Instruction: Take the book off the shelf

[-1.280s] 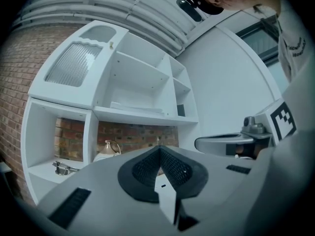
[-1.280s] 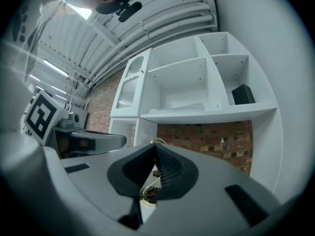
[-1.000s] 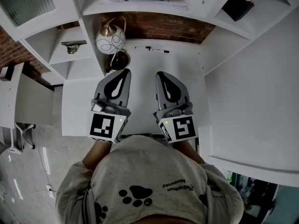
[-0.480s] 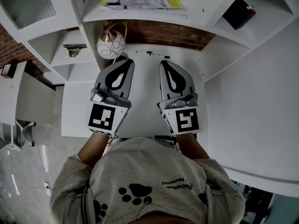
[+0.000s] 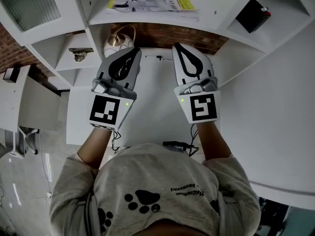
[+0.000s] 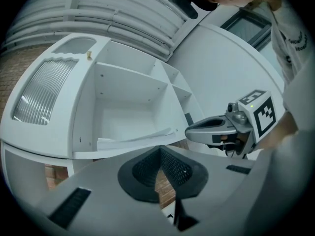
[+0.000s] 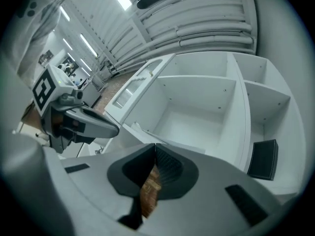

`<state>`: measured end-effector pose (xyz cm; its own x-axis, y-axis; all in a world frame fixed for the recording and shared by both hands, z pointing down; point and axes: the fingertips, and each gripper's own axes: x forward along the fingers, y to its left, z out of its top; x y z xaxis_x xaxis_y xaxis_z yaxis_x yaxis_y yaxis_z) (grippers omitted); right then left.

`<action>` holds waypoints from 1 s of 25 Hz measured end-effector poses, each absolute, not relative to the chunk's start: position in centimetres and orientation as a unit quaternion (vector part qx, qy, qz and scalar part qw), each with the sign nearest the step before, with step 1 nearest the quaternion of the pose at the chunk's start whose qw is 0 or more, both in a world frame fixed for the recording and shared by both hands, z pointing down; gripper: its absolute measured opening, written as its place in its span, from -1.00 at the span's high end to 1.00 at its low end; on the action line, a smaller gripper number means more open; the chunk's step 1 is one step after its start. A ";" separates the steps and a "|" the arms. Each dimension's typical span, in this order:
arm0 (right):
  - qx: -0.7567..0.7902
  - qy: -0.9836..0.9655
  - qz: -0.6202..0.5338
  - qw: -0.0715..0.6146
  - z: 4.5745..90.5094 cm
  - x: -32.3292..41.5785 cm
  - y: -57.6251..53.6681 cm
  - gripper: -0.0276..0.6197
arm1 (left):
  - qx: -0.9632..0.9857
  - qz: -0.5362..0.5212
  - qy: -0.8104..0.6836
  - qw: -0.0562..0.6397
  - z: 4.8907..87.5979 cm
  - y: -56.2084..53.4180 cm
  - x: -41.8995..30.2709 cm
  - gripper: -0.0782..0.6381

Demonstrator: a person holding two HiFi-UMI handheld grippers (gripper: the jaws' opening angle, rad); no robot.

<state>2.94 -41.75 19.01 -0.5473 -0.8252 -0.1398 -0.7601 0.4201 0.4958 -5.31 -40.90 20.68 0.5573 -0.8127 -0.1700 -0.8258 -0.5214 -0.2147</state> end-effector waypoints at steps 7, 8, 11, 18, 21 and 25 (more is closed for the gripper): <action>0.439 -0.828 -0.320 0.136 17.7 2.1 -43.9 0.86 | -0.866 0.025 0.473 0.163 19.1 -42.3 -6.0 0.76; 0.433 -0.828 -0.324 0.145 17.7 2.0 -44.1 0.86 | -0.865 0.024 0.473 0.166 18.9 -42.6 -6.0 0.76; 0.414 -0.827 -0.338 0.173 17.8 1.5 -45.0 0.85 | -0.863 0.021 0.473 0.177 18.4 -43.2 -6.0 0.76; 0.379 -0.800 -0.388 0.257 16.9 0.6 -46.3 0.52 | -0.861 0.011 0.473 0.186 17.5 -44.3 -6.1 0.76; 0.358 -0.775 -0.420 0.307 16.6 0.7 -47.7 0.38 | -0.860 0.011 0.474 0.188 17.3 -44.7 -6.1 0.76; 0.319 -0.768 -0.406 0.378 17.3 0.5 -49.8 0.19 | -0.858 0.013 0.478 0.189 17.1 -44.9 -6.2 0.76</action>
